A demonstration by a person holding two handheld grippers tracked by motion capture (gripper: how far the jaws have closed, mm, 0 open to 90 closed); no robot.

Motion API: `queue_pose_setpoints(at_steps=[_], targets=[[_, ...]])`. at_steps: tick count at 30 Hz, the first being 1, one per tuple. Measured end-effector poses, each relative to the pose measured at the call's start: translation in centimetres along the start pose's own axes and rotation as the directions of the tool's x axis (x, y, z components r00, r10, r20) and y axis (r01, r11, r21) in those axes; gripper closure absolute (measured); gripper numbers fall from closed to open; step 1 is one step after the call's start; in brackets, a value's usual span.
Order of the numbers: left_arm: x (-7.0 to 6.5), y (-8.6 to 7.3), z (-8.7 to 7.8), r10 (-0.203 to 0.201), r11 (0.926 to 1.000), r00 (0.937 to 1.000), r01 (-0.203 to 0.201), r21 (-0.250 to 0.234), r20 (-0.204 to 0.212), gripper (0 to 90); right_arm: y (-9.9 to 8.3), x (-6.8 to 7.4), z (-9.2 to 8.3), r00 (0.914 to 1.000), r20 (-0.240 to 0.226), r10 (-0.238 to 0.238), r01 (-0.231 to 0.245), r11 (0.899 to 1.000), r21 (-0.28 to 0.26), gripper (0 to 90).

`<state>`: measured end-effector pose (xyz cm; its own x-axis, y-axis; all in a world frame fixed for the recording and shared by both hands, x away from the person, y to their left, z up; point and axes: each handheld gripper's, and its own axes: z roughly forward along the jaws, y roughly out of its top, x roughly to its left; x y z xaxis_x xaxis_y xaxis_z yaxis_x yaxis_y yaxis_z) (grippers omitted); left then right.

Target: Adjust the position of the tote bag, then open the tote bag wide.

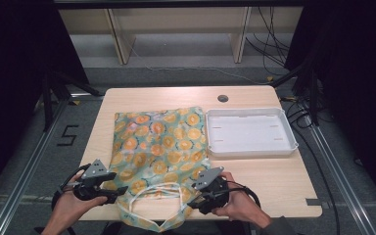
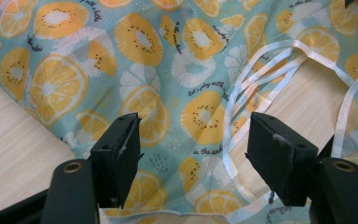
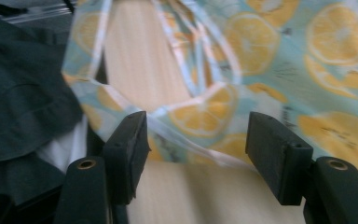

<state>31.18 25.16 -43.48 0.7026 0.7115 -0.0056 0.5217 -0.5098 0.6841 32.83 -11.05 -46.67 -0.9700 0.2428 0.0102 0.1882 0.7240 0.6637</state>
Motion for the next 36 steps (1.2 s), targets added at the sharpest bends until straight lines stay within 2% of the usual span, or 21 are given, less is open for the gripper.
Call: queue_pose_setpoints(at_steps=[4, 6, 7, 8, 11, 12, 14, 16, 17, 18, 20, 22, 23, 24, 26, 27, 28, 29, 30, 33, 36], targets=[[0.0, -0.1, 0.1, -0.009, 1.0, 0.9999, 0.009, 0.003, 0.005, 34.2, 0.0, 0.5, 1.2, 0.9996, -0.029, 0.009, -0.008, 0.999, 0.053, 39.9], [0.1, -0.2, 0.1, -0.001, 1.0, 1.0, 0.001, 0.001, 0.005, 34.2, -0.1, 0.6, 1.9, 0.9988, -0.044, -0.019, 0.022, 0.996, 0.083, 44.0], [0.1, -0.2, 0.2, -0.017, 0.9998, 0.9998, 0.017, 0.001, 0.002, 34.2, -0.2, 0.9, 2.1, 0.9985, -0.055, -0.009, 0.015, 0.994, 0.11, 47.9], [0.2, -0.2, 0.2, -0.008, 1.0, 0.9999, 0.008, 0.006, 0.008, 34.2, -0.2, 0.6, 2.4, 0.9947, -0.068, -0.077, 0.084, 0.99, 0.11, 52.5], [0.3, -0.3, 0.4, -0.004, 1.0, 1.0, 0.004, 0.008, 0.009, 34.2, -0.5, 0.6, 2.9, 0.9894, -0.104, -0.102, 0.118, 0.98, 0.16, 77.1], [0.3, -0.4, 0.6, -0.032, 0.9995, 0.9995, 0.032, 0.005, 0.007, 34.2, -0.6, 0.6, 2.9, 0.9876, -0.111, -0.111, 0.129, 0.978, 0.164, 83.7], [0.4, -0.4, 0.4, -0.017, 0.9998, 0.9998, 0.017, 0.011, 0.012, 34.2, -0.6, 0.5, 2.9, 0.987, -0.121, -0.105, 0.125, 0.978, 0.167, 90.0], [0.4, -0.4, 0.3, -0.011, 0.9999, 0.9999, 0.011, 0.0, 0.011, 34.2, -0.4, 0.4, 2.6, 0.9849, -0.145, -0.095, 0.117, 0.981, 0.153, 90.0], [0.5, -0.4, 0.2, -0.008, 1.0, 0.9999, 0.008, 0.001, 0.011, 34.2, -0.3, 0.6, 2.3, 0.9872, -0.149, -0.057, 0.078, 0.988, 0.136, 90.0], [0.5, -0.4, 0.1, -0.009, 1.0, 0.9998, 0.009, -0.004, 0.016, 34.1, 0.0, 0.5, 1.9, 0.987, -0.133, -0.09, 0.104, 0.99, 0.1, 90.0], [0.5, -0.5, 0.0, -0.032, 0.9992, 0.9991, 0.033, -0.022, 0.028, 33.6, 0.6, 0.4, 1.1, 0.9923, -0.115, -0.045, 0.05, 0.998, 0.045, 90.0], [0.4, -0.4, -0.1, -0.047, 0.9975, 0.997, 0.05, -0.05, 0.062, 31.6, 1.3, -0.4, 0.6, 0.9916, -0.099, -0.082, 0.08, 0.996, -0.031, 90.0], [0.3, -0.3, -0.1, -0.064, 0.995, 0.9947, 0.07, -0.072, 0.08, 30.2, 1.7, -0.6, 0.1, 0.9957, -0.085, -0.038, 0.034, 0.998, -0.05, 90.0], [0.3, -0.3, -0.1, -0.064, 0.995, 0.9947, 0.07, -0.072, 0.08, 29.1, 2.2, -1.1, -0.2, 0.9971, -0.072, -0.024, 0.018, 0.996, -0.085, 90.0], [-0.2, 0.0, -0.2, -0.098, 0.9861, 0.9894, 0.111, -0.124, 0.108, 26.7, 3.2, -2.2, -0.8, 0.9991, -0.041, -0.013, 0.008, 0.992, -0.127, 90.0], [0.0, 0.1, -0.5, -0.065, 0.9909, 0.9923, 0.076, -0.111, 0.106, 25.5, 3.6, -2.7, -1.1, 0.9998, -0.017, 0.013, -0.015, 0.989, -0.147, 90.0], [-0.3, 0.2, -0.4, -0.095, 0.983, 0.9903, 0.109, -0.147, 0.102, 24.7, 4.1, -3.4, -1.3, 0.9999, -0.005, 0.011, -0.011, 0.986, -0.165, 90.0], [-0.3, 0.2, -0.5, -0.079, 0.9846, 0.9906, 0.095, -0.147, 0.111, 24.1, 4.5, -3.9, -1.5, 0.9998, 0.009, 0.018, -0.016, 0.984, -0.176, 90.0], [-0.4, 0.2, -0.4, -0.08, 0.981, 0.9903, 0.098, -0.167, 0.114, 23.8, 4.8, -4.6, -1.7, 0.9994, 0.023, 0.026, -0.021, 0.983, -0.183, 90.0], [-0.7, 0.1, -0.4, -0.083, 0.9806, 0.9886, 0.103, -0.167, 0.126, 21.5, 5.6, -5.9, -1.9, 0.9967, 0.05, 0.064, -0.054, 0.98, -0.19, 90.0], [-1.1, 0.1, -0.2, -0.067, 0.9805, 0.9831, 0.096, -0.171, 0.171, 18.8, 6.0, -6.9, -1.9, 0.9914, 0.074, 0.108, -0.091, 0.975, -0.203, 90.0]])
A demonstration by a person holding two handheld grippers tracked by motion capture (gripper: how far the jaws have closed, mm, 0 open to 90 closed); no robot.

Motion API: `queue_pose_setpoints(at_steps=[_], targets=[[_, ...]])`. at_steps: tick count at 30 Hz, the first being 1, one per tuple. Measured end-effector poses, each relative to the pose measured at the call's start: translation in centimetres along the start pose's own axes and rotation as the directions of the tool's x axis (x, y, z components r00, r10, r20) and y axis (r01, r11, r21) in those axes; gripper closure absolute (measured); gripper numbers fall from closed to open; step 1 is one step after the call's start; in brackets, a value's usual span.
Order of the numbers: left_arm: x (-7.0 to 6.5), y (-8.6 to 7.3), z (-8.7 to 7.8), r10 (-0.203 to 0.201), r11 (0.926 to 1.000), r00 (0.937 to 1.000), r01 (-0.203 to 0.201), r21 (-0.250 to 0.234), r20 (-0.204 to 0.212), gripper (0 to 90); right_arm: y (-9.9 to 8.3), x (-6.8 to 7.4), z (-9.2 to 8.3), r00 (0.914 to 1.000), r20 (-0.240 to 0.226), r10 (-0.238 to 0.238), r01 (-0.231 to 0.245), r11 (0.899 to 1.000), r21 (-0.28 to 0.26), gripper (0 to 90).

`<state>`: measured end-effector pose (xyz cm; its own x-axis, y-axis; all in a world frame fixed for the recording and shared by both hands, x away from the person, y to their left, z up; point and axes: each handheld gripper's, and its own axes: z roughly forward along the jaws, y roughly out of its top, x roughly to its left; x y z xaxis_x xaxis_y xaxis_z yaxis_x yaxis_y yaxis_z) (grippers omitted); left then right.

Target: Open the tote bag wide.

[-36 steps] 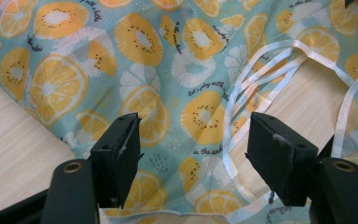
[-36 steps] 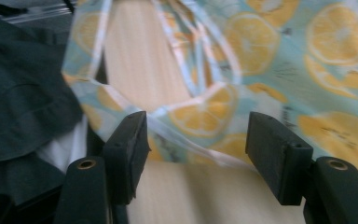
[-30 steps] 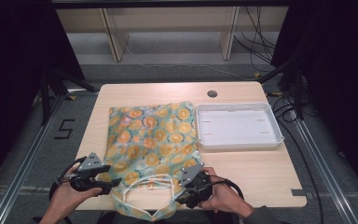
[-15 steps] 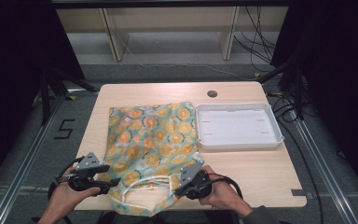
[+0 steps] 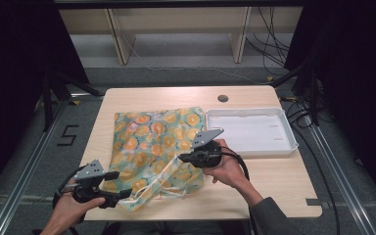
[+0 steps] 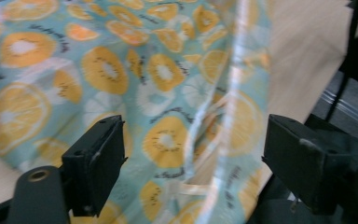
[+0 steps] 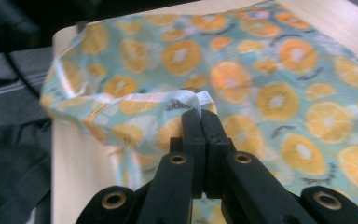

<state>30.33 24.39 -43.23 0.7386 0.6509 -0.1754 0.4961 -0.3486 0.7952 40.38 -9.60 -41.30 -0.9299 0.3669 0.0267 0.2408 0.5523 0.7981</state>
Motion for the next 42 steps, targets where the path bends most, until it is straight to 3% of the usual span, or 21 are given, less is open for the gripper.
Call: queue_pose_setpoints(at_steps=[6, 8, 16, 17, 18, 19, 20, 22, 24, 25, 26, 28, 29, 30, 31, 32, 33, 34, 35, 38, 42], targets=[[-1.0, -0.5, 1.1, 0.12, 0.9911, 0.9927, -0.119, 0.06, -0.011, 15.3, 1.1, -1.7, 0.6, 0.9985, 0.021, 0.051, -0.05, 0.998, -0.024, 90.0], [-1.3, -0.6, 1.4, 0.092, 0.9943, 0.9956, -0.091, 0.056, -0.017, 15.3, 1.3, -1.9, 0.7, 0.9982, 0.027, 0.053, -0.052, 0.998, -0.036, 90.0], [-1.4, -1.2, 3.2, 0.2, 0.969, 0.9792, -0.193, 0.154, -0.032, 20.3, 2.2, -2.8, 1.1, 0.9905, 0.057, 0.125, -0.122, 0.991, -0.054, 90.0], [-1.5, -1.2, 3.4, 0.231, 0.9621, 0.9712, -0.22, 0.162, -0.057, 27.3, 2.3, -3.0, 1.1, 0.9919, 0.06, 0.112, -0.109, 0.993, -0.051, 90.0], [-1.5, -1.2, 3.4, 0.231, 0.9621, 0.9712, -0.22, 0.162, -0.057, 39.4, 2.4, -3.2, 1.2, 0.9914, 0.057, 0.118, -0.115, 0.992, -0.051, 90.0], [-1.4, -0.8, 3.8, 0.291, 0.9395, 0.9538, -0.269, 0.212, -0.076, 51.5, 2.4, -3.3, 1.4, 0.9901, 0.065, 0.124, -0.12, 0.991, -0.056, 90.0], [-1.2, -0.6, 3.7, 0.315, 0.9316, 0.9457, -0.293, 0.215, -0.079, 63.6, 2.4, -3.4, 1.6, 0.9903, 0.071, 0.12, -0.115, 0.991, -0.065, 90.0], [-0.7, 0.4, 2.9, 0.33, 0.9323, 0.9397, -0.309, 0.188, -0.091, 86.3, 2.5, -3.8, 1.5, 0.9881, 0.084, 0.129, -0.125, 0.991, -0.051, 90.0], [0.4, 2.3, 1.6, 0.362, 0.9263, 0.9243, -0.341, 0.159, -0.122, 88.4, 2.4, -4.1, 1.6, 0.9852, 0.099, 0.14, -0.136, 0.989, -0.051, 90.0], [0.9, 3.3, 1.1, 0.336, 0.9382, 0.93, -0.317, 0.14, -0.149, 88.7, 2.3, -4.3, 1.7, 0.9849, 0.103, 0.139, -0.135, 0.99, -0.05, 90.0], [1.7, 4.4, 0.6, 0.341, 0.9382, 0.9246, -0.323, 0.125, -0.17, 88.8, 2.1, -4.7, 1.9, 0.9829, 0.123, 0.137, -0.131, 0.99, -0.056, 90.0], [2.4, 5.4, 0.4, 0.326, 0.944, 0.9261, -0.308, 0.117, -0.19, 88.8, 1.9, -5.1, 2.1, 0.9787, 0.148, 0.142, -0.137, 0.99, -0.045, 90.0], [4.3, 7.4, 0.4, 0.293, 0.9554, 0.9309, -0.276, 0.105, -0.218, 88.8, 1.8, -5.3, 2.3, 0.977, 0.157, 0.145, -0.141, 0.989, -0.038, 90.0], [4.3, 7.4, 0.4, 0.293, 0.9554, 0.9309, -0.276, 0.105, -0.218, 88.8, 1.7, -5.6, 2.3, 0.9753, 0.17, 0.141, -0.139, 0.99, -0.02, 90.0], [6.1, 8.9, 1.2, 0.254, 0.9662, 0.9398, -0.235, 0.105, -0.229, 88.9, 1.6, -5.8, 2.5, 0.9725, 0.184, 0.142, -0.143, 0.99, -0.009, 90.0], [6.1, 8.9, 1.2, 0.254, 0.9662, 0.9398, -0.235, 0.105, -0.229, 88.9, 1.5, -6.1, 2.8, 0.9706, 0.19, 0.147, -0.15, 0.989, -0.002, 90.0], [8.2, 10.1, 2.4, 0.263, 0.9622, 0.9343, -0.236, 0.137, -0.241, 88.9, 1.3, -6.4, 3.2, 0.9681, 0.203, 0.147, -0.15, 0.989, 0.0, 90.0], [8.2, 10.1, 2.4, 0.263, 0.9622, 0.9343, -0.236, 0.137, -0.241, 88.9, 1.3, -6.4, 3.2, 0.9681, 0.203, 0.147, -0.15, 0.989, 0.0, 90.0], [9.7, 10.4, 3.9, 0.195, 0.9752, 0.9528, -0.163, 0.149, -0.233, 88.9, 0.9, -6.7, 3.9, 0.9612, 0.231, 0.15, -0.163, 0.986, 0.038, 87.3], [11.5, 10.1, 6.1, 0.138, 0.9826, 0.9587, -0.101, 0.156, -0.249, 88.9, 0.4, -6.6, 4.6, 0.9495, 0.28, 0.142, -0.168, 0.983, 0.07, 74.7], [13.0, 9.6, 7.5, 0.106, 0.9806, 0.9604, -0.058, 0.187, -0.258, 88.9, 0.0, -5.7, 3.7, 0.9498, 0.29, 0.116, -0.148, 0.985, 0.088, 62.4]])
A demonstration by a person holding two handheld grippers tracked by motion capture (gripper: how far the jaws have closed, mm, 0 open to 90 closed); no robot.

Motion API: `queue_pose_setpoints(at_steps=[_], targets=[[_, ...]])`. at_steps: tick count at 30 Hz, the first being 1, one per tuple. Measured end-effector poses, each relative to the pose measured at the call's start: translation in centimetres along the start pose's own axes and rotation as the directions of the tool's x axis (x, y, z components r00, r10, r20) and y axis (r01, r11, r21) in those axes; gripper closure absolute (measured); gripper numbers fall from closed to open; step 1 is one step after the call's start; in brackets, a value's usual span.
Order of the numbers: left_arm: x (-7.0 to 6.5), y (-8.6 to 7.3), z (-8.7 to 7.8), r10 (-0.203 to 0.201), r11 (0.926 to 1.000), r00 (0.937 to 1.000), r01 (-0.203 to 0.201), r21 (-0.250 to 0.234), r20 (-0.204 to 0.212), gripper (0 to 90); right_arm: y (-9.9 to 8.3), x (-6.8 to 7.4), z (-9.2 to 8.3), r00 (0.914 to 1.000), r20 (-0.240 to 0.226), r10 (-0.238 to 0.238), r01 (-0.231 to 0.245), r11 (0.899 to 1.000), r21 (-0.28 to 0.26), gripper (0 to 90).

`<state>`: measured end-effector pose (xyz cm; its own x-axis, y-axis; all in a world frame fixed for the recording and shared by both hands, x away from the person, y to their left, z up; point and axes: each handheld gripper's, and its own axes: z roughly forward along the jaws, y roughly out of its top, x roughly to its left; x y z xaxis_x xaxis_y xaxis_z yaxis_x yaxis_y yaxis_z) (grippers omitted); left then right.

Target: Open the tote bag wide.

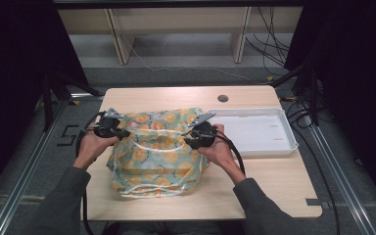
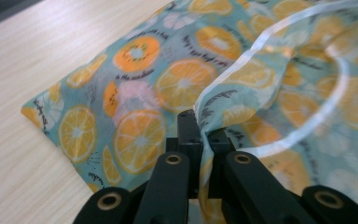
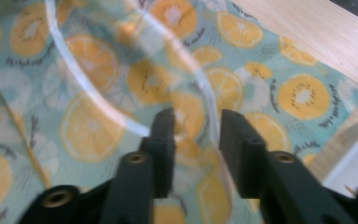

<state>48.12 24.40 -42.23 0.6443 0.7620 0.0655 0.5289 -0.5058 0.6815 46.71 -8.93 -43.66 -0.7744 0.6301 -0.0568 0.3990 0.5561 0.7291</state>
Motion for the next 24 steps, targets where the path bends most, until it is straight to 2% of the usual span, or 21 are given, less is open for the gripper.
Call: queue_pose_setpoints(at_steps=[2, 3, 4, 5, 6, 7, 8, 9, 10, 11, 12, 13, 14, 15, 16, 17, 19, 20, 23, 24], targets=[[-0.1, -0.1, 0.5, -0.012, 0.9998, 0.9999, 0.012, 0.013, 0.004, 88.9, -0.2, 0.6, -1.0, 0.9989, -0.045, -0.01, 0.009, 1.0, -0.011, 59.3], [0.1, -0.1, 0.5, 0.005, 0.9995, 1.0, -0.005, 0.03, 0.008, 88.9, -0.3, 1.0, -1.3, 0.9973, -0.067, -0.029, 0.028, 1.0, -0.014, 57.7], [-0.2, -0.2, 0.7, -0.033, 0.9994, 0.9995, 0.033, 0.007, 0.0, 88.9, -0.4, 1.5, -1.5, 0.9936, -0.099, -0.054, 0.054, 0.999, -0.003, 55.5], [0.0, -0.2, 0.7, -0.023, 0.9997, 0.9997, 0.023, 0.007, 0.0, 88.9, -0.5, 2.1, -1.5, 0.9916, -0.11, -0.069, 0.07, 0.998, 0.006, 53.1], [0.0, -0.2, 0.7, -0.023, 0.9997, 0.9997, 0.023, 0.007, 0.0, 88.9, -0.5, 2.1, -1.5, 0.9916, -0.11, -0.069, 0.07, 0.998, 0.006, 53.1], [0.1, -0.3, 0.8, -0.025, 0.9996, 0.9997, 0.025, 0.009, 0.007, 88.9, -0.8, 3.4, -1.1, 0.9858, -0.141, -0.092, 0.097, 0.995, 0.033, 50.4], [0.0, -0.4, 0.8, -0.041, 0.9991, 0.9991, 0.041, 0.007, -0.002, 88.8, -0.9, 4.0, -0.8, 0.9817, -0.164, -0.097, 0.104, 0.994, 0.039, 49.9], [0.2, -0.4, 0.7, -0.026, 0.9995, 0.9996, 0.026, 0.015, 0.007, 88.8, -1.1, 4.5, -0.4, 0.9773, -0.183, -0.107, 0.118, 0.992, 0.05, 49.0], [0.2, -0.5, 0.8, -0.043, 0.9991, 0.9991, 0.043, 0.008, 0.003, 88.8, -1.2, 5.0, 0.1, 0.973, -0.193, -0.126, 0.141, 0.988, 0.064, 47.0], [0.2, -0.7, 0.8, -0.049, 0.9988, 0.9988, 0.049, 0.006, -0.001, 88.8, -1.3, 5.4, 0.5, 0.9708, -0.19, -0.146, 0.166, 0.982, 0.091, 45.2], [0.3, -0.8, 0.7, -0.041, 0.9989, 0.9991, 0.041, 0.021, 0.012, 88.7, -1.4, 5.8, 0.8, 0.9721, -0.178, -0.153, 0.175, 0.978, 0.113, 44.7], [0.4, -0.8, 0.8, -0.048, 0.9988, 0.9988, 0.048, 0.011, 0.008, 88.7, -1.6, 5.9, 1.1, 0.966, -0.195, -0.17, 0.193, 0.975, 0.108, 45.0], [0.5, -0.9, 0.7, -0.054, 0.9985, 0.9985, 0.054, 0.004, 0.005, 88.7, -1.8, 6.1, 1.4, 0.9647, -0.207, -0.163, 0.188, 0.976, 0.109, 44.5], [0.5, -1.0, 0.6, -0.06, 0.9981, 0.9981, 0.06, 0.01, 0.015, 88.7, -1.9, 6.1, 1.6, 0.958, -0.219, -0.185, 0.214, 0.97, 0.114, 43.5], [0.5, -1.1, 0.6, -0.061, 0.9981, 0.9981, 0.061, 0.002, 0.009, 88.7, -2.1, 6.4, 1.8, 0.9616, -0.219, -0.166, 0.199, 0.97, 0.137, 43.0], [0.6, -1.1, 0.6, -0.06, 0.9982, 0.9981, 0.06, 0.008, 0.017, 88.7, -2.3, 6.4, 2.1, 0.9592, -0.221, -0.176, 0.21, 0.968, 0.14, 42.7], [0.6, -1.3, 0.4, -0.068, 0.9976, 0.9973, 0.068, 0.013, 0.025, 88.7, -2.4, 6.4, 2.8, 0.955, -0.197, -0.222, 0.254, 0.955, 0.153, 42.2], [0.6, -1.4, 0.5, -0.078, 0.997, 0.9968, 0.078, 0.0, 0.016, 88.6, -2.5, 6.5, 3.0, 0.9592, -0.184, -0.215, 0.245, 0.956, 0.163, 42.6], [0.6, -1.7, 0.5, -0.068, 0.9975, 0.9966, 0.067, 0.023, 0.048, 88.5, -2.6, 6.3, 3.9, 0.9607, -0.17, -0.219, 0.251, 0.949, 0.192, 50.5], [0.7, -1.7, 0.4, -0.057, 0.9976, 0.9968, 0.055, 0.042, 0.056, 88.4, -2.6, 6.1, 4.2, 0.9602, -0.17, -0.221, 0.253, 0.948, 0.193, 59.4]])
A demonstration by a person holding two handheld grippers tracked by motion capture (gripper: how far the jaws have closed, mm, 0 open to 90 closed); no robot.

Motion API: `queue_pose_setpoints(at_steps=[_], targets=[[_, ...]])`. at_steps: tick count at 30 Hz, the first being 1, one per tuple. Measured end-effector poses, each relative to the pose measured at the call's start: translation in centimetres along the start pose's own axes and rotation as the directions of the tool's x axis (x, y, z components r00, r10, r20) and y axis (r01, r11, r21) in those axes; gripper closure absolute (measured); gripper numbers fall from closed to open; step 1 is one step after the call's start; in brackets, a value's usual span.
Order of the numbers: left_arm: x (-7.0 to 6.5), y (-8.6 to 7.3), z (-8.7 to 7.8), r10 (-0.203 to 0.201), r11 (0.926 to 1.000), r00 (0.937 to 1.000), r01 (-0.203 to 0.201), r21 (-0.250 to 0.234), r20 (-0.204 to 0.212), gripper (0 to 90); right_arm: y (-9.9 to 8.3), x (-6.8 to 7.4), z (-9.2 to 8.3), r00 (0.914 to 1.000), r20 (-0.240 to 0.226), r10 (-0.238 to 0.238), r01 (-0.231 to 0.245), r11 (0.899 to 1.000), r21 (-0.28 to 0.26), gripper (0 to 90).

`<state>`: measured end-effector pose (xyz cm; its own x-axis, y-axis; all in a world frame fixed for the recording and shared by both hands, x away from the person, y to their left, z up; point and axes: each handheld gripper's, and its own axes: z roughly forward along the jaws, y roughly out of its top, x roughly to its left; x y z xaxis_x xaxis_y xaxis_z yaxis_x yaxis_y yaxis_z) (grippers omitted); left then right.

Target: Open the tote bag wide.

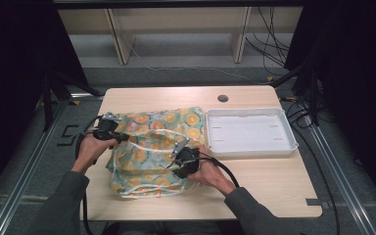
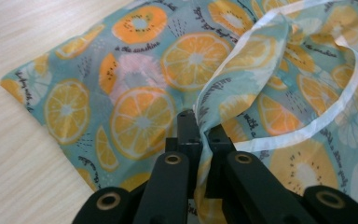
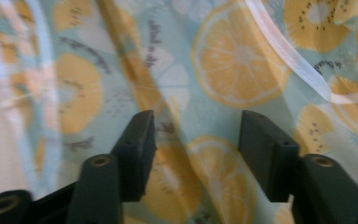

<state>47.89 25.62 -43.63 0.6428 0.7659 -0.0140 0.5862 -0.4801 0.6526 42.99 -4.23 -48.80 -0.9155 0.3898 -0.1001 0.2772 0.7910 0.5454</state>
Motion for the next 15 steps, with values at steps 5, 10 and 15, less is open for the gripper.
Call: queue_pose_setpoints(at_steps=[5, 10, 15], targets=[[0.1, -0.7, 0.3, 0.009, 0.9999, 0.9999, -0.009, 0.015, 0.009, 85.3, -0.1, -0.4, 0.0, 0.9999, -0.01, -0.006, 0.006, 1.0, -0.017, 90.0], [-0.2, -1.6, -1.1, -0.03, 0.998, 0.9995, 0.029, 0.057, 0.011, 46.9, 0.0, -0.7, -2.1, 0.9979, -0.051, 0.039, -0.044, 0.995, -0.087, 90.0], [-2.5, -1.9, -5.8, 0.057, 0.9984, 0.9957, -0.057, -0.002, -0.073, 29.5, 0.2, -1.5, -3.8, 0.998, -0.052, 0.036, -0.044, 0.988, -0.147, 90.0]])
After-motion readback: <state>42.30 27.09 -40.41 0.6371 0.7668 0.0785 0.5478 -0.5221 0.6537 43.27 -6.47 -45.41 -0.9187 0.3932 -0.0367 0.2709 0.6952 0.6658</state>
